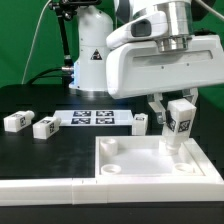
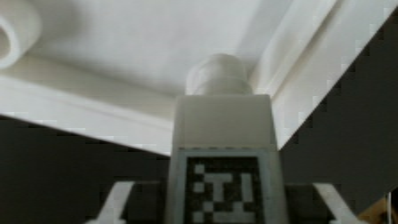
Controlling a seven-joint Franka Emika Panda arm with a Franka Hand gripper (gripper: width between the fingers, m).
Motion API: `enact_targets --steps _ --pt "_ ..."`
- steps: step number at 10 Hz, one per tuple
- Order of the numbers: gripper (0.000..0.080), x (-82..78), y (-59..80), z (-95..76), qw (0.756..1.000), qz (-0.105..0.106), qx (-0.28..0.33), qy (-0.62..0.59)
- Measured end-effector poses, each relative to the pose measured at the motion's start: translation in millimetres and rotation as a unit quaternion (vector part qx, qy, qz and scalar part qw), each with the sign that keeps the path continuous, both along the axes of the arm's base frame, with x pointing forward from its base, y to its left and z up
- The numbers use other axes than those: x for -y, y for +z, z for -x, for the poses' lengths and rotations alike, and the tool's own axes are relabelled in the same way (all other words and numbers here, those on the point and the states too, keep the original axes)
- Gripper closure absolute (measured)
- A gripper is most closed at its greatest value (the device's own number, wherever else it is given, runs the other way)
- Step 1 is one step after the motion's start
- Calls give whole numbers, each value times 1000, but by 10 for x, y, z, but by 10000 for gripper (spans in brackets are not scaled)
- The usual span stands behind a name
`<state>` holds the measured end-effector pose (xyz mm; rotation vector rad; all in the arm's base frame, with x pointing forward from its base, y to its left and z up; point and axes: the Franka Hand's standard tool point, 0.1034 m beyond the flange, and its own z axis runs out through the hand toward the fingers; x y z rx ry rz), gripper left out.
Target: Assemble one leg
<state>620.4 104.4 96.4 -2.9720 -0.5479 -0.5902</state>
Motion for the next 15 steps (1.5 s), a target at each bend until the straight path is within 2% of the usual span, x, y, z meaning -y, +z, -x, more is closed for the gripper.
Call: enact_targets --steps 1,3,7,9,15 --pt "508 -54 -15 -20 1000 -2 -11 1" --pt "508 -39 -52 -110 1000 -1 9 4" --pt "508 -111 -113 -117 1000 -3 11 8" --pt "508 -140 -194 -100 1000 -4 14 9" --pt "508 -130 -236 -145 998 -6 55 5"
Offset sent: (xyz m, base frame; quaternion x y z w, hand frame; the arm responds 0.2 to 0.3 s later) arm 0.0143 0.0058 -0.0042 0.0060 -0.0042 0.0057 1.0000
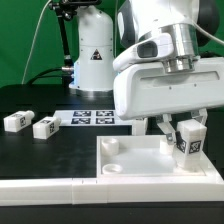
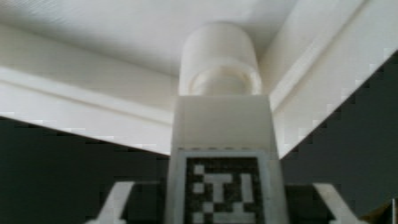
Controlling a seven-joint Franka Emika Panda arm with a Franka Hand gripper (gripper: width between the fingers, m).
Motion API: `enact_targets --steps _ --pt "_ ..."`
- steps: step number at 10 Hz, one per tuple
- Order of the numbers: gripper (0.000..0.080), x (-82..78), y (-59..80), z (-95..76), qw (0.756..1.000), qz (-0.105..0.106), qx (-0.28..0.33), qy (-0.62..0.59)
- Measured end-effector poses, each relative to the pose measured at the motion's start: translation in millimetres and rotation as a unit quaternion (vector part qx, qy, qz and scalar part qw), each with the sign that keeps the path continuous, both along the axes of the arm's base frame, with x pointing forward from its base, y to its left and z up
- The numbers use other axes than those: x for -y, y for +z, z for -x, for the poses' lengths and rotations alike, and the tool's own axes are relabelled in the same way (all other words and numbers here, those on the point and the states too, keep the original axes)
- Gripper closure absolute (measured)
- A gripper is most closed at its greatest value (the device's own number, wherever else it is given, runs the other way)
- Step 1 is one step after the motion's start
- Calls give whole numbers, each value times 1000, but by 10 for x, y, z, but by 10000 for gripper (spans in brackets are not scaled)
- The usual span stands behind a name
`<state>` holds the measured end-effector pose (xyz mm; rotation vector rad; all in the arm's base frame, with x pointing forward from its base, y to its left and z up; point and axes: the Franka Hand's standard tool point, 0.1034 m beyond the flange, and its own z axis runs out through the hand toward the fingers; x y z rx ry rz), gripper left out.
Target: Assemble one leg
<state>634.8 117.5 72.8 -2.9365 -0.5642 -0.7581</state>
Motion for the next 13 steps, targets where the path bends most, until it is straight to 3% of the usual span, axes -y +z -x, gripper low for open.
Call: enact_targets --steps 3,4,5,6,7,8,11,13 --pt "508 -1 2 13 1000 -1 14 -1" --pt "399 0 1 14 1000 -1 13 -1" --pt "399 0 1 14 1000 -1 13 -1" --pt "227 0 2 14 1000 -1 13 -1" --pt "227 0 2 14 1000 -1 13 -1" --pt "162 0 1 14 1000 -1 13 -1" --pt "153 -2 16 8 1000 -1 12 -1" --pt "151 -15 242 -38 1000 1 13 2"
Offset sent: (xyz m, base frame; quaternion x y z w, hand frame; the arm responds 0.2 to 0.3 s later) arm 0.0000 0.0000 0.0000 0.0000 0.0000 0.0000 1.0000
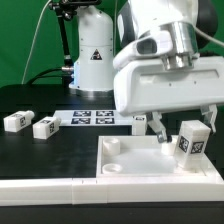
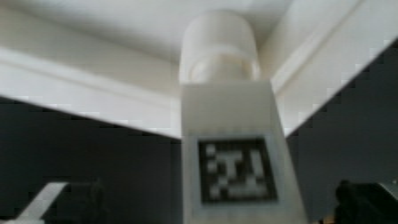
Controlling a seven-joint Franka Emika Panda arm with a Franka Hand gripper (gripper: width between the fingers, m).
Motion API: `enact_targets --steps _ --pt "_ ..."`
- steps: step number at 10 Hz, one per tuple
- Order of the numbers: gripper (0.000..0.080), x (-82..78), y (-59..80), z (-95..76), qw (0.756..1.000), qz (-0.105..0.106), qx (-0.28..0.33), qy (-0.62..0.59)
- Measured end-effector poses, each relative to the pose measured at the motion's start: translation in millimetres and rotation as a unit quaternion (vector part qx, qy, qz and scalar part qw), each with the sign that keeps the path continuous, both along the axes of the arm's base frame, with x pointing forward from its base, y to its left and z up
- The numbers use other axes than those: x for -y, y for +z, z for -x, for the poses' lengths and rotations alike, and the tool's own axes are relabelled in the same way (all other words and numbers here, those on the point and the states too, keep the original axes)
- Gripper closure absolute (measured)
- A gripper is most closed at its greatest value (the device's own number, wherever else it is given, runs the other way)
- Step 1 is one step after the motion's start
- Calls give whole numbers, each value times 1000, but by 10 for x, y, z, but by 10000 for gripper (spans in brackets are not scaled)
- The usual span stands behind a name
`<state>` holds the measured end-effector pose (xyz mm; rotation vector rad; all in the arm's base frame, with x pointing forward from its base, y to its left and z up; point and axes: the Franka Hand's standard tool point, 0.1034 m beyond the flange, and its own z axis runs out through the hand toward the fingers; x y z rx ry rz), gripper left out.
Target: Assemble one leg
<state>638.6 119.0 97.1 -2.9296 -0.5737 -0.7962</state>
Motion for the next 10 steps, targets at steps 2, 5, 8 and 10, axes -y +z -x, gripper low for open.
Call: enact_targets --steps 2,5,8,10 --pt "151 -27 128 27 999 4 -31 7" --pt "151 -99 88 98 996 5 -91 6" --pt "151 -65 7 165 982 21 -189 14" --pt "151 -92 31 93 976 23 -218 18"
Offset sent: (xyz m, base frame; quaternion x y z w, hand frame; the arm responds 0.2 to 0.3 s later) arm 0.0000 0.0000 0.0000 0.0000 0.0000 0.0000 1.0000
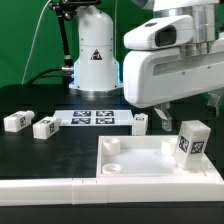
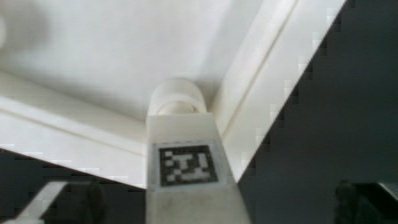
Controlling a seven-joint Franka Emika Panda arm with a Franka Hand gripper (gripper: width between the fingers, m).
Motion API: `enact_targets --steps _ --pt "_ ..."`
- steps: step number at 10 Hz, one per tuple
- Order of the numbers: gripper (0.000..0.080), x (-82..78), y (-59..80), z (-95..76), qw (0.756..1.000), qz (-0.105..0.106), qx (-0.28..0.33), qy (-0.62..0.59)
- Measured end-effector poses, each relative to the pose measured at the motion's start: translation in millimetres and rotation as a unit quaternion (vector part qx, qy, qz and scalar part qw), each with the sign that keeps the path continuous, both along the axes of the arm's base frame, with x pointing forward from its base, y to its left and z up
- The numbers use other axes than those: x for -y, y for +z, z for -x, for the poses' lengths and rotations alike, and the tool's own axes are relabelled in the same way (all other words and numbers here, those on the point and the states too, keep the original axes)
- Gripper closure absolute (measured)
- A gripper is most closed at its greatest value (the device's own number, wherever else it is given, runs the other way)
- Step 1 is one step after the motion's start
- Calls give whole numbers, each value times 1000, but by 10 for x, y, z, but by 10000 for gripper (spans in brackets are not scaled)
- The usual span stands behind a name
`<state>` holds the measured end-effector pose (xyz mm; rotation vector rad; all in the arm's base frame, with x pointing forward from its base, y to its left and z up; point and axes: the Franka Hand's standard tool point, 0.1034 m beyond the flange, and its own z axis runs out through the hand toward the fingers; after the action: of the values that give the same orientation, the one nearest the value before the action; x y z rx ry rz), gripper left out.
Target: Assemble one leg
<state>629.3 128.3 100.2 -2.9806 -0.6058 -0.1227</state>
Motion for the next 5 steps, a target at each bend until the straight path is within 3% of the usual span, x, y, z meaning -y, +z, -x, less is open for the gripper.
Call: enact_targets --steps 5 --pt "151 49 -38 -23 1000 0 3 -9"
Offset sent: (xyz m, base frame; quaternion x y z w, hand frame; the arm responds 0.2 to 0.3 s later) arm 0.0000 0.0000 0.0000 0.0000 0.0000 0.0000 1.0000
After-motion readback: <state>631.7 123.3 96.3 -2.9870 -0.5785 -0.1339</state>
